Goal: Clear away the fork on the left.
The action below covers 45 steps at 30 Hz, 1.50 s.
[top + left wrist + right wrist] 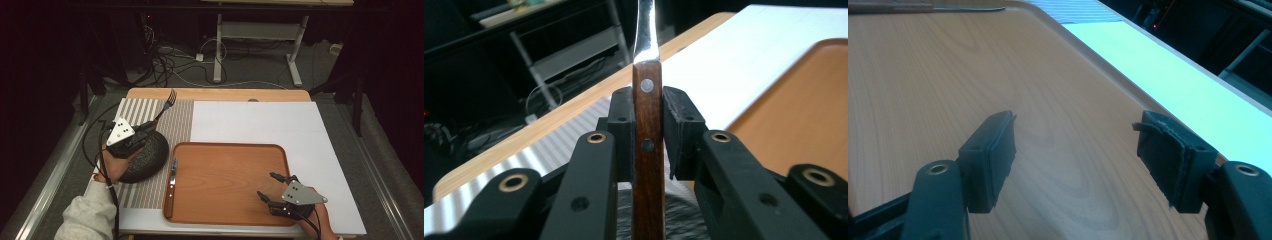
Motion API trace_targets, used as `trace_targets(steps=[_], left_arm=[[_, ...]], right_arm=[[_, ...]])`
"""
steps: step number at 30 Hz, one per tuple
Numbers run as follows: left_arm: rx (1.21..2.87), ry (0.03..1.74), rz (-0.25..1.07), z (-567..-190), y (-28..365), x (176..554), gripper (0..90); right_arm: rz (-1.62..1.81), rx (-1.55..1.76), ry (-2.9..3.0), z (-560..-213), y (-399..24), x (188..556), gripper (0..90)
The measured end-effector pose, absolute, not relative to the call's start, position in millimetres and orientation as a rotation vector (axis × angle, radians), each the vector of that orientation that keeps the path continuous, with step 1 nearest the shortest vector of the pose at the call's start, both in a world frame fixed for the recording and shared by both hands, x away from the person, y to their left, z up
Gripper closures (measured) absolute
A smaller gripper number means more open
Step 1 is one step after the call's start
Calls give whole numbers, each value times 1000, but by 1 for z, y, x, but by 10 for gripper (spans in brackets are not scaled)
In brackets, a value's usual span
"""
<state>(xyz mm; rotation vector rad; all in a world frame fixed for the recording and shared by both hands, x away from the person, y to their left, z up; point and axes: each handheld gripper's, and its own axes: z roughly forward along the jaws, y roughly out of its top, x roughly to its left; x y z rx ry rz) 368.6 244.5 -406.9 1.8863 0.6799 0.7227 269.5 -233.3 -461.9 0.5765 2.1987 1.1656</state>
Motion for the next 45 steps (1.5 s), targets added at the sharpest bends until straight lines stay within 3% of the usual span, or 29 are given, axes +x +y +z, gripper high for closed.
trace_targets(steps=[17,45], left_arm=[[2002,503,638,-419,189,327,741],[2242,329,286,-453,129,286,740]], right_arm=[[1153,560,2185,-461,-233,265,321],[1152,559,2194,-462,-233,264,320]])
